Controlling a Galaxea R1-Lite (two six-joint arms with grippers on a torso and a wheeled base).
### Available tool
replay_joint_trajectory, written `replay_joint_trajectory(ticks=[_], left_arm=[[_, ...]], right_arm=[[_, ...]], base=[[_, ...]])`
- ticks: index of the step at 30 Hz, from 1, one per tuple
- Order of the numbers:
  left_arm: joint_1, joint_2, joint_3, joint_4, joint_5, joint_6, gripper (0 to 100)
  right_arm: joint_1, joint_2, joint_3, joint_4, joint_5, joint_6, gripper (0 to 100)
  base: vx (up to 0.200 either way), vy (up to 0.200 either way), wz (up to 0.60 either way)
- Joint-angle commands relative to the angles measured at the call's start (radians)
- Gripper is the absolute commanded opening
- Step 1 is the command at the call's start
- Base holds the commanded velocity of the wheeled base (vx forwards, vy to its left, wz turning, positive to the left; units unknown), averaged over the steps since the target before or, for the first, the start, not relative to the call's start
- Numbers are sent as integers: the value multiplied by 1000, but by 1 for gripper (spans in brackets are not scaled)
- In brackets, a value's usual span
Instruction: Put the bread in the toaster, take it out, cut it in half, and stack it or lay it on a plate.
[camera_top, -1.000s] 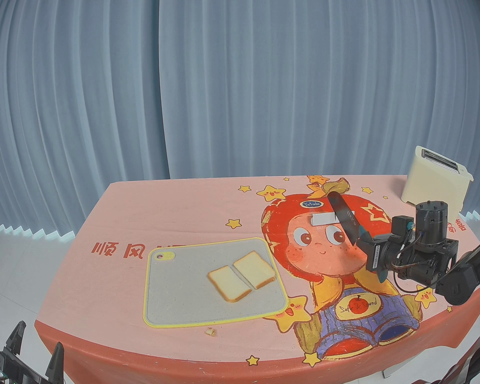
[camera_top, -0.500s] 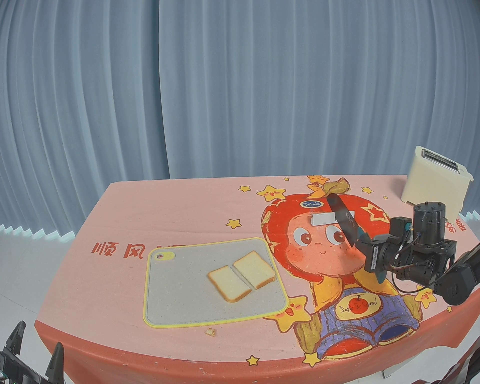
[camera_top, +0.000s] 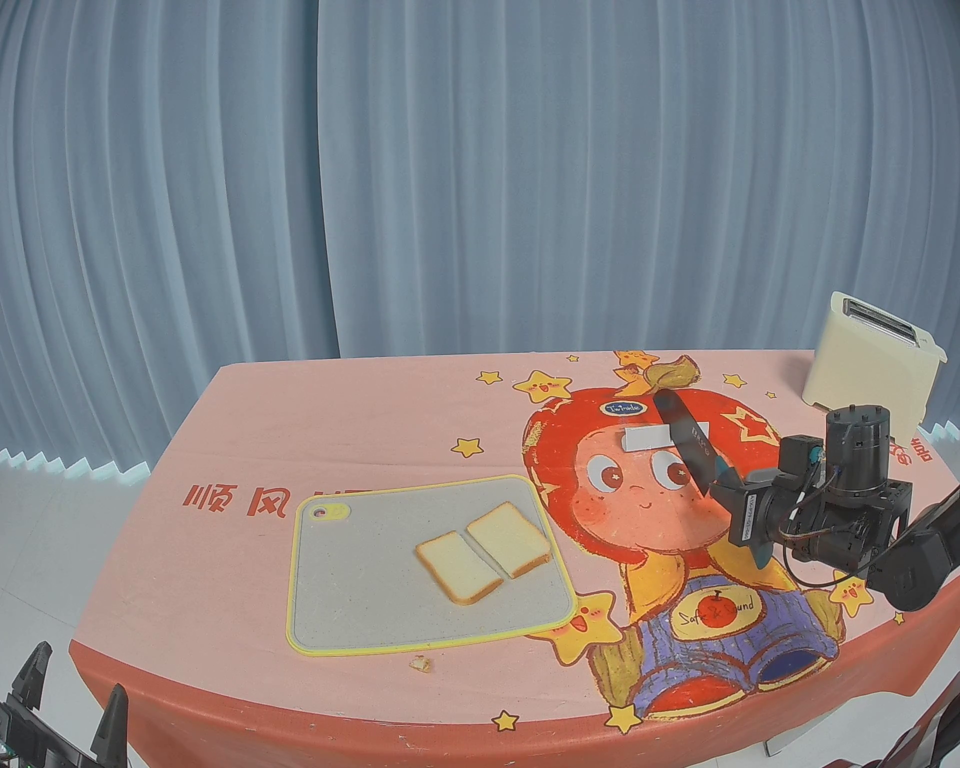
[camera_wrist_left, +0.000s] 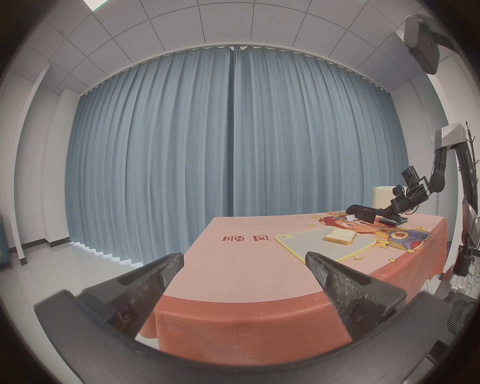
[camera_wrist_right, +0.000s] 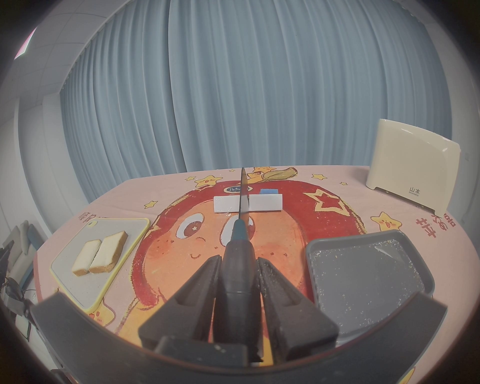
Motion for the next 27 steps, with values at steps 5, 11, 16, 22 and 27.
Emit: replay_joint_trajectory(ticks=[5,11,16,22,27], left_arm=[[0,-10,18,0,0,0,100],[-1,-10,18,0,0,0,100],[-1,-10,18,0,0,0,100],[0,-10,18,0,0,0,100],[0,-10,18,0,0,0,100]], right_arm=[[0,2,1,0,0,1,0],[0,2,1,0,0,1,0],[2,2,6,0,0,1,0],[2,3,7,1,0,1,0],[0,3,7,1,0,1,0]], base=[[0,0,0],[0,0,0],[0,0,0],[0,0,0],[0,0,0]])
